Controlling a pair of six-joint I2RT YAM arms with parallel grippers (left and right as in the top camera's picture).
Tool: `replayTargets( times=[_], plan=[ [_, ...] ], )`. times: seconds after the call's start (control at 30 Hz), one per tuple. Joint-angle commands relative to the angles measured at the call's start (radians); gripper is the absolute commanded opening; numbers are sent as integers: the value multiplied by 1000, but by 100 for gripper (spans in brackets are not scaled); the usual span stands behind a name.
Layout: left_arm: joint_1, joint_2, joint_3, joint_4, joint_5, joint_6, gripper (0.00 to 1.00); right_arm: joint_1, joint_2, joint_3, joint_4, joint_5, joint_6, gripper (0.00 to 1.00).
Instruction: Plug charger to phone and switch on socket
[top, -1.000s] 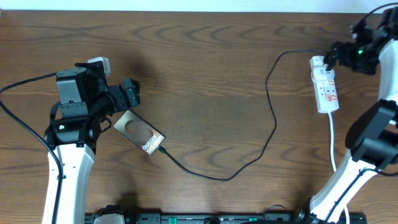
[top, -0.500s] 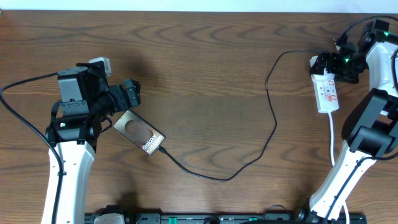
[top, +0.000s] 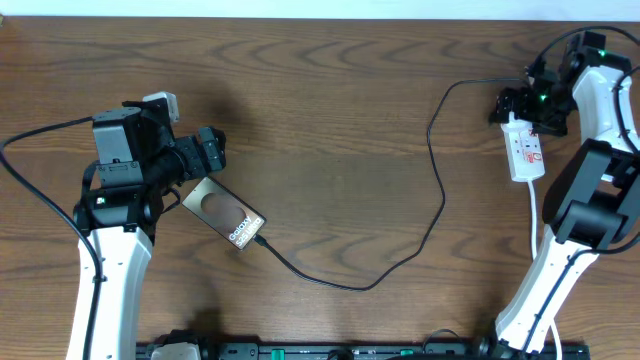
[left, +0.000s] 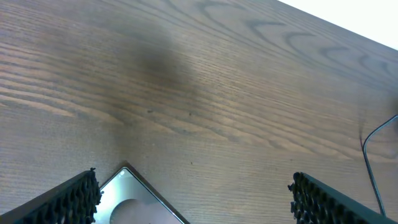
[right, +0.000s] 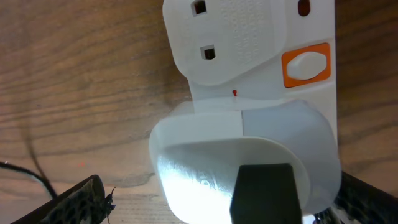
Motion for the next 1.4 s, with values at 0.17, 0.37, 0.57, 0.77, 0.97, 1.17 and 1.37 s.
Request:
replayTargets(
  times=[0.17,0.37,0.57,0.77,0.97,1.17,1.37],
  plan=[
    [-3,4,1,-5,-14,21,96,91,10,-31,6,-101,79,99],
    [-3,4,1,-13,-14,22,96,92,10,-113,63,-250,90,99],
    [-3,4,1,-13,-14,25,96,93,10,-200,128,-311,123,96],
    [-3,4,1,-13,-14,25,96,95,10,-233,167,-347,142,95],
    [-3,4,1,-13,-14,25,96,86,-13,-231,181,-181,209,99],
    [-3,4,1,-14,-14,25,96,34,-122,-198,178,1,286,99],
    [-3,4,1,-58,-14,24,96,-36,-340,-151,161,158,296,99]
  ],
)
